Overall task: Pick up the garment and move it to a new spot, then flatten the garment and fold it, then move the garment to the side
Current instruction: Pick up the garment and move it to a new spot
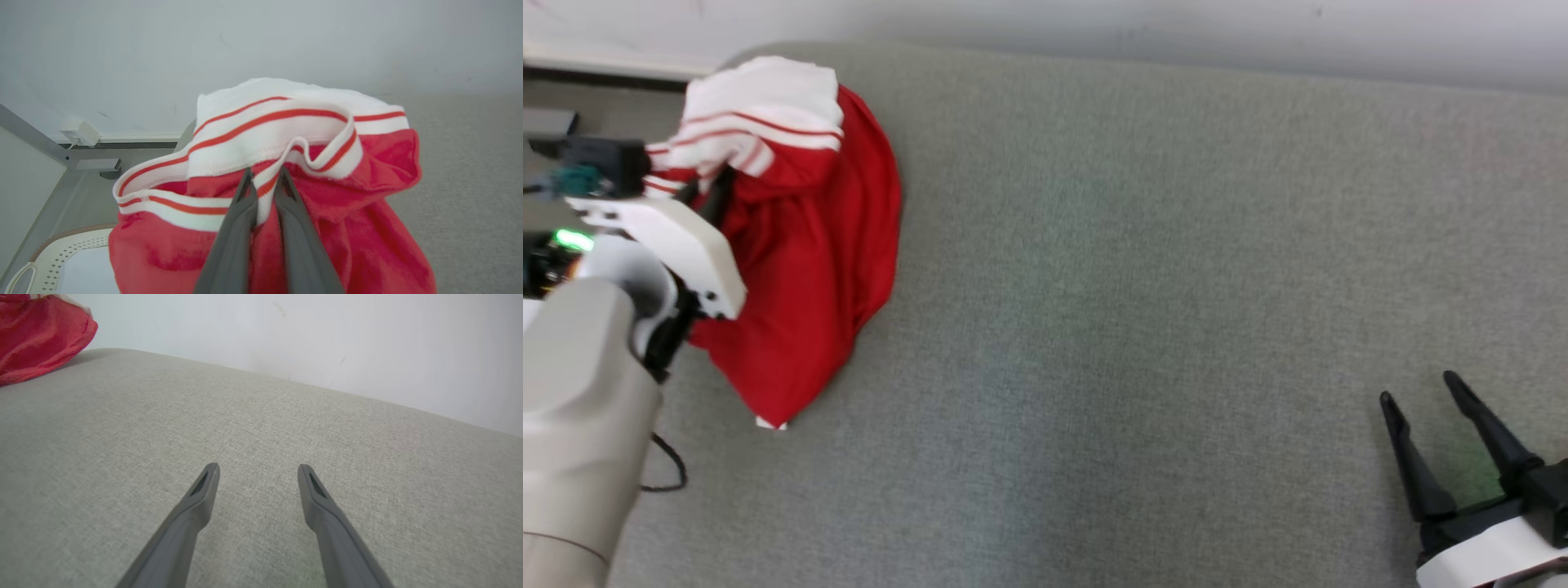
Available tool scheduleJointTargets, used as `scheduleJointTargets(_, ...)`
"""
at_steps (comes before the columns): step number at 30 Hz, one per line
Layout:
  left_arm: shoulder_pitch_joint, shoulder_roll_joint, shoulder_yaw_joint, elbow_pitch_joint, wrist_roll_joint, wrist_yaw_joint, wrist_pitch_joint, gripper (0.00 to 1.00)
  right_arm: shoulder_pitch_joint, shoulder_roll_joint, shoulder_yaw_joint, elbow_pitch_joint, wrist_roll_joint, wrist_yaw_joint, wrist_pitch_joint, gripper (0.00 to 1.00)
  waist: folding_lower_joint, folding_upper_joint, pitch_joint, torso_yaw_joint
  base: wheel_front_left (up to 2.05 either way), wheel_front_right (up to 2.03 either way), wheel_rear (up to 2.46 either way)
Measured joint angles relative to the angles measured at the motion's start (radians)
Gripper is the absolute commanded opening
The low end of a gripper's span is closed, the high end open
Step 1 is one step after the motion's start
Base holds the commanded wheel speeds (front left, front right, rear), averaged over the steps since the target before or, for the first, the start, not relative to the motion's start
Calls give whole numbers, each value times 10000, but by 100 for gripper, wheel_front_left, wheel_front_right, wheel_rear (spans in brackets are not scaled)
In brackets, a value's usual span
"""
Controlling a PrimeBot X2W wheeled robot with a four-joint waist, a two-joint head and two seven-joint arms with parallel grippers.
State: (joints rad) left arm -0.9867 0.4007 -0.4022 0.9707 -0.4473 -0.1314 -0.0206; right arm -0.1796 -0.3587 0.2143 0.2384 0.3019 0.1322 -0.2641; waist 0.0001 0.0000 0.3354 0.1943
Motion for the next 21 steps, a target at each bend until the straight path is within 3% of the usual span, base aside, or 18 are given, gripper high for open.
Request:
scheduleJointTargets(10, -309, 1058, 213, -2217, -527, 6, 389, 0, 433, 884, 84, 280, 92, 0, -2, 100, -1, 0, -1560, -351, 0, 0, 0)
scheduleJointTargets(21, 453, 1289, 192, -6719, -1252, 401, 2284, 0, 776, 1567, 25, 382, 98, 0, 0, 100, -1, 0, -2430, -1550, 0, 0, 0)
